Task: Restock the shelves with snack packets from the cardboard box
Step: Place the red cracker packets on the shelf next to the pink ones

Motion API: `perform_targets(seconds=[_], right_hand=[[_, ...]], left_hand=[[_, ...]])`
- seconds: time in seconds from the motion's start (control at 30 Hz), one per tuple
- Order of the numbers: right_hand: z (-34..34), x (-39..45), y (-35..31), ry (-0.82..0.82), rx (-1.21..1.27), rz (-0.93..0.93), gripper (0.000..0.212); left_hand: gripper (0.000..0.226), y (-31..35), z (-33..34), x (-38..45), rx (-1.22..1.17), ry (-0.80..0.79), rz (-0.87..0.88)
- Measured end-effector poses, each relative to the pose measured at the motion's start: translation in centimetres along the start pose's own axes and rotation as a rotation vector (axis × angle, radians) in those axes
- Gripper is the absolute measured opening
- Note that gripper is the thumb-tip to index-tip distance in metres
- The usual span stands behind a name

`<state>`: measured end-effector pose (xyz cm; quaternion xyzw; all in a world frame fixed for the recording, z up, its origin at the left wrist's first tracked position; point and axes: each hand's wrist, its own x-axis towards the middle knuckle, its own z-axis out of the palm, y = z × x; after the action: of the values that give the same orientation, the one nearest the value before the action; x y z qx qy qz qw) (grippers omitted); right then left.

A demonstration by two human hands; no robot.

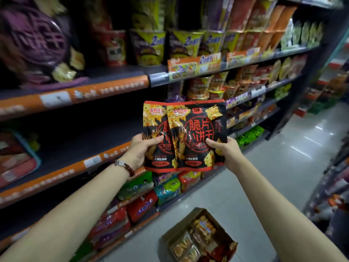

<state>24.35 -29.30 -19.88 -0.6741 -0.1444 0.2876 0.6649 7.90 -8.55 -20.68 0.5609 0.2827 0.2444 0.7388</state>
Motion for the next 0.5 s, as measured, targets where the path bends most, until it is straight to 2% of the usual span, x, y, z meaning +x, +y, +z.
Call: perform_targets(seconds=[0.1,0.27,0.37,0.5], right_hand=[[2.2,-0.3,-2.0,-0.069,-0.001,-0.048,0.034],[6.8,-1.0,-5.1,-0.188,-0.014,-0.156,0.034],[10.1,-1.4,-6.2,-0.273,-0.004,-0.197,0.025],[14.7,-1.6,-6.9,-0.342,-0.011,-0.214,0.031]], left_hand=[[0.023,2.9,-1.9,-1.8,-0.006,0.02,0.071],[0.024,6.9,-5.9,-4.8,-0.058,0.092,0.163],[0.023,8.7,-8.5,-6.6,-0.041,0.153,0.212],[0.019,10.4,-12.2,-8.9,-0.027,0.257,0.274]])
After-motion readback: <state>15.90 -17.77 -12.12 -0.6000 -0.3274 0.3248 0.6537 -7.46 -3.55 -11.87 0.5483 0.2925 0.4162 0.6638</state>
